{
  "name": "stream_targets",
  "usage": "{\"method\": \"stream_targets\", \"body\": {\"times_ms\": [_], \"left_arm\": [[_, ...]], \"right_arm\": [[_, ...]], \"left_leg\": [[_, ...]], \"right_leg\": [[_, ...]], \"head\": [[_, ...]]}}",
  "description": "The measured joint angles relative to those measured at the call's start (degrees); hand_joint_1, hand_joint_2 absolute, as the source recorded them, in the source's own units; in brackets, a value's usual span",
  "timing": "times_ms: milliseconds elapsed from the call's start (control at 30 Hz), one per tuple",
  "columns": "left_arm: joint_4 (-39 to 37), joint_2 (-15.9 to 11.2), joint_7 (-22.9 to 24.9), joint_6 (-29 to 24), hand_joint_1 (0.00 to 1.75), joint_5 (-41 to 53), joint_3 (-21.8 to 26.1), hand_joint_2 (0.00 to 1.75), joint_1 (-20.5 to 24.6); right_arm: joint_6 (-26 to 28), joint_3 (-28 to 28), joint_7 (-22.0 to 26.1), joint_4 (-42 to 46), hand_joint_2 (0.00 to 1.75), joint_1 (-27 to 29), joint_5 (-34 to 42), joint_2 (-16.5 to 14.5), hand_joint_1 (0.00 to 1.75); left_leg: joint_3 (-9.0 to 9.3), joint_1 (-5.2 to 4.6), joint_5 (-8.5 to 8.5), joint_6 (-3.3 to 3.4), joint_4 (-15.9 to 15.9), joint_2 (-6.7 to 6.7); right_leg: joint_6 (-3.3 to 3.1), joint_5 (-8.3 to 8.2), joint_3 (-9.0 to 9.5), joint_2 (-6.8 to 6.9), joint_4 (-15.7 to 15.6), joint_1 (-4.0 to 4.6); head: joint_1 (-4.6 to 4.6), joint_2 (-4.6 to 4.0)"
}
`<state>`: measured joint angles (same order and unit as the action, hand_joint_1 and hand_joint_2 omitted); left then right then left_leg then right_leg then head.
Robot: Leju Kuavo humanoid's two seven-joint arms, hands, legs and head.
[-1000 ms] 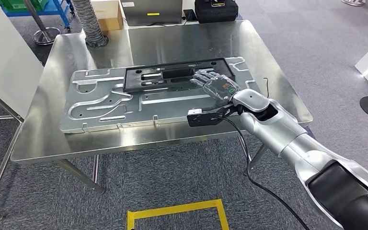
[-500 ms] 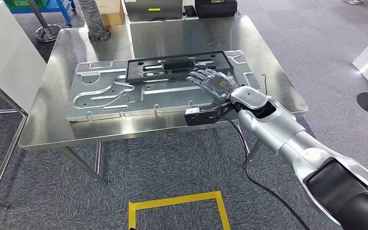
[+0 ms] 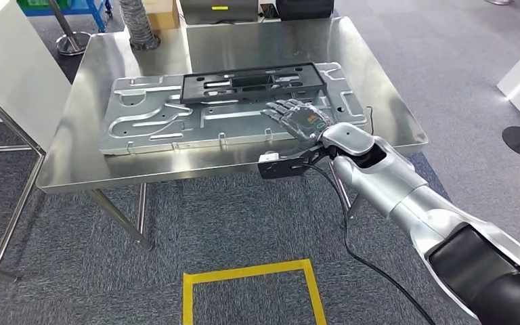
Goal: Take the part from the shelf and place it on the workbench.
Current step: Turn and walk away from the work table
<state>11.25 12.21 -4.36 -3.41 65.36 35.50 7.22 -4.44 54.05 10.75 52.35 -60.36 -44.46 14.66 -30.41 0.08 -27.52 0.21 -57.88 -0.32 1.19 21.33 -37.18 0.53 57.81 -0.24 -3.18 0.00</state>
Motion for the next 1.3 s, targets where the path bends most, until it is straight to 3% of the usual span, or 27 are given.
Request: {"method": "stream_targets", "body": {"times_ms": [67,100,167,200,233,267,300,333,400,467,567,633,700,733,767,800,833,900,933,967,1033,1100,1167,1233,1267,1300], "left_arm": [[0.0,0.0,0.0,0.0,0.0,0.0,0.0,0.0,0.0],[0.0,0.0,0.0,0.0,0.0,-0.1,0.0,0.0,0.0],[0.0,0.0,0.0,0.0,0.0,-0.2,0.0,0.0,0.1],[0.0,0.0,0.0,-0.1,0.0,-0.3,0.0,0.0,0.0],[0.0,0.0,0.0,-0.1,0.0,-0.3,0.0,0.0,0.0],[0.0,0.0,0.0,-0.1,0.0,-0.3,0.0,0.0,-0.1],[0.0,0.0,0.0,-0.2,0.0,-0.3,0.0,0.0,-0.1],[0.0,0.0,0.0,-0.2,0.0,-0.3,0.0,0.0,-0.1],[0.0,0.0,-0.1,-0.2,0.0,-0.3,0.0,0.0,-0.1],[0.0,0.0,-0.2,-0.2,0.0,-0.4,0.0,0.0,0.0],[0.0,0.0,-0.3,-0.2,0.0,-0.5,0.0,0.0,-0.1],[0.0,0.0,-0.4,-0.2,0.0,-0.7,0.0,0.0,-0.2],[0.0,-0.1,-0.5,-0.3,0.0,-0.7,0.0,0.0,-0.3],[0.0,-0.1,-0.5,-0.3,0.0,-0.8,0.0,0.0,-0.3],[0.0,-0.1,-0.6,-0.3,0.0,-0.8,0.0,0.0,-0.3],[0.0,-0.2,-0.6,-0.3,0.0,-0.8,0.0,0.0,-0.3],[0.0,-0.2,-0.6,-0.4,0.0,-0.8,0.0,0.0,-0.3],[0.0,-0.3,-0.7,-0.6,0.0,-0.8,0.0,0.0,-0.2],[0.0,-0.3,-0.7,-0.8,0.0,-0.8,0.0,0.0,-0.2],[0.0,-0.3,-0.7,-1.0,0.0,-0.8,0.0,0.0,-0.2],[0.0,-0.3,-0.7,-1.2,0.0,-0.8,0.0,0.0,-0.3],[0.0,-0.2,-0.7,-1.0,0.0,-0.9,0.0,0.0,-0.3],[0.0,-0.2,-0.8,-0.7,0.0,-0.9,0.0,0.0,-0.1],[0.0,-0.2,-0.8,-0.9,0.0,-1.0,0.0,0.0,-0.2],[0.0,-0.2,-0.8,-1.0,0.0,-1.0,0.0,0.0,-0.2],[0.0,-0.2,-0.7,-1.1,0.0,-0.9,0.0,0.0,-0.3]], "right_arm": [[0.0,0.0,0.0,-0.1,0.0,0.0,0.0,-0.1,0.0],[0.0,0.0,0.0,-0.2,0.0,-0.1,0.0,-0.1,0.0],[0.0,0.0,0.0,-0.3,0.0,-0.1,0.0,-0.1,0.0],[0.0,0.0,0.0,-0.4,0.0,-0.1,0.0,-0.1,0.0],[0.0,0.0,0.0,-0.5,0.0,0.0,0.0,-0.1,0.0],[0.0,0.0,0.0,-0.6,0.0,0.0,0.0,-0.1,0.0],[0.0,0.0,0.0,-0.7,0.0,0.0,0.0,-0.1,0.0],[0.0,0.0,0.0,-0.7,0.0,-0.1,0.0,-0.1,0.0],[0.1,-0.1,0.1,-0.8,0.0,-0.3,0.1,-0.1,0.0],[0.1,-0.2,0.1,-0.9,0.0,-0.5,0.2,-0.1,0.0],[0.2,-0.3,0.4,-1.2,0.0,-0.5,0.2,-0.2,0.0],[0.3,-0.3,0.5,-1.4,0.0,-0.5,0.2,-0.2,0.0],[0.3,-0.3,0.7,-1.7,0.0,-0.5,0.3,-0.3,0.0],[0.3,-0.3,0.8,-2.0,0.0,-0.4,0.3,-0.3,0.0],[0.3,-0.3,0.9,-2.2,0.0,-0.3,0.3,-0.3,0.0],[0.4,-0.3,1.0,-2.4,0.0,-0.2,0.3,-0.3,0.0],[0.4,-0.4,1.1,-2.7,0.0,-0.1,0.3,-0.3,0.0],[0.8,-0.5,1.2,-3.1,0.0,0.0,0.3,-0.2,0.0],[1.0,-0.7,1.2,-3.3,0.0,0.0,0.4,-0.2,0.0],[1.3,-0.8,1.3,-3.5,0.0,0.0,0.4,-0.2,0.0],[1.7,-1.0,1.4,-4.2,0.0,0.1,0.5,-0.1,0.0],[2.0,-1.3,1.5,-5.1,0.0,0.1,0.7,0.0,0.0],[2.4,-1.9,1.6,-6.3,0.0,0.3,1.2,0.2,0.0],[3.0,-2.7,1.8,-7.7,0.0,1.0,2.0,0.4,0.0],[3.5,-3.2,2.0,-8.3,0.0,1.7,2.4,0.7,0.0],[4.1,-3.6,2.1,-8.9,0.0,2.6,2.7,0.9,0.0]], "left_leg": [[-0.57,0.17,0.9,0.92,0.3,0.16],[-1.03,0.28,1.46,1.36,0.4,0.24],[-2.24,0.28,2.45,1.82,0.4,0.31],[-2.91,0.25,2.91,1.85,0.4,0.31],[-3.59,0.21,3.37,1.83,0.3,0.3],[-4.25,0.18,3.8,1.77,0.2,0.28],[-4.85,0.15,4.18,1.68,0.0,0.27],[-5.34,0.12,4.51,1.55,-0.1,0.25],[-6.07,0.01,5.13,1.13,-0.3,0.25],[-6.4,-0.02,5.82,0.52,-0.3,0.27],[-6.89,0.02,5.96,-0.42,-0.4,0.22],[-8.49,0.07,2.44,-0.92,-4.0,0.16],[-10.93,0.23,-2.62,-1.33,-11.5,0.16],[-11.67,0.29,-4.04,-1.51,-14.7,0.16],[-11.58,0.32,-4.3,-1.62,-16.4,0.16],[-10.41,0.35,-3.52,-1.66,-15.9,0.17],[-8.15,0.39,-2.12,-1.61,-13.2,0.17],[-2.57,0.34,-0.48,-1.24,-5.1,0.14],[-0.71,0.25,-0.33,-0.94,-2.2,0.11],[0.22,0.14,-0.51,-0.62,-0.5,0.08],[0.02,0.05,-0.13,0.14,0.0,0.08],[-0.63,0.2,0.84,1.1,0.4,0.27],[-1.83,0.3,2.04,1.79,0.5,0.43],[-3.33,0.25,3.11,1.95,0.5,0.42],[-4.04,0.23,3.61,1.94,0.4,0.4],[-4.71,0.22,4.07,1.89,0.3,0.38]], "right_leg": [[0.64,0.85,-0.65,-0.15,0.9,-0.14],[0.91,2.51,-1.43,-0.23,2.6,-0.21],[1.29,7.52,-3.89,-0.34,9.3,-0.42],[1.45,9.46,-5.03,-0.35,13.1,-0.49],[1.55,10.34,-5.54,-0.35,15.8,-0.53],[1.56,10.05,-5.07,-0.35,16.6,-0.54],[1.45,8.87,-3.44,-0.35,15.1,-0.52],[1.22,7.4,-0.81,-0.35,11.7,-0.48],[0.56,6.41,4.48,-0.37,3.7,-0.24],[0.04,6.74,6.49,-0.42,0.0,0.12],[-0.85,5.42,5.99,-0.28,-0.9,-0.04],[-1.55,4.1,5.13,-0.07,-1.5,-0.39],[-1.81,3.08,3.85,-0.05,-1.5,-0.31],[-1.78,2.59,3.17,-0.05,-1.4,-0.29],[-1.72,2.12,2.49,-0.06,-1.3,-0.27],[-1.6,1.68,1.83,-0.07,-1.2,-0.27],[-1.45,1.32,1.24,-0.09,-1.0,-0.28],[-1.01,0.73,0.25,-0.13,-0.5,-0.23],[-0.69,0.43,-0.07,-0.14,-0.3,-0.17],[-0.34,0.1,-0.29,-0.15,-0.2,-0.12],[0.36,-0.62,-0.47,-0.18,-0.3,-0.07],[0.97,0.66,-1.2,-0.32,0.9,-0.26],[1.57,5.48,-3.3,-0.43,6.4,-0.51],[2.04,9.87,-5.53,-0.44,14.1,-0.6],[2.15,10.36,-5.73,-0.44,16.4,-0.6],[2.15,9.63,-4.82,-0.44,16.5,-0.6]], "head": [[0.01,0.0],[0.01,0.0],[0.01,0.0],[0.01,0.0],[0.01,0.0],[0.01,0.0],[0.01,0.0],[0.01,0.0],[0.01,0.0],[0.01,0.0],[0.01,0.0],[0.0,0.0],[-0.01,0.0],[-0.01,0.0],[-0.01,0.0],[-0.01,0.0],[-0.01,0.0],[-0.01,0.0],[-0.01,0.0],[-0.01,0.0],[0.0,0.0],[0.01,0.0],[0.01,0.0],[0.01,0.0],[0.01,0.0],[0.01,0.0]]}}
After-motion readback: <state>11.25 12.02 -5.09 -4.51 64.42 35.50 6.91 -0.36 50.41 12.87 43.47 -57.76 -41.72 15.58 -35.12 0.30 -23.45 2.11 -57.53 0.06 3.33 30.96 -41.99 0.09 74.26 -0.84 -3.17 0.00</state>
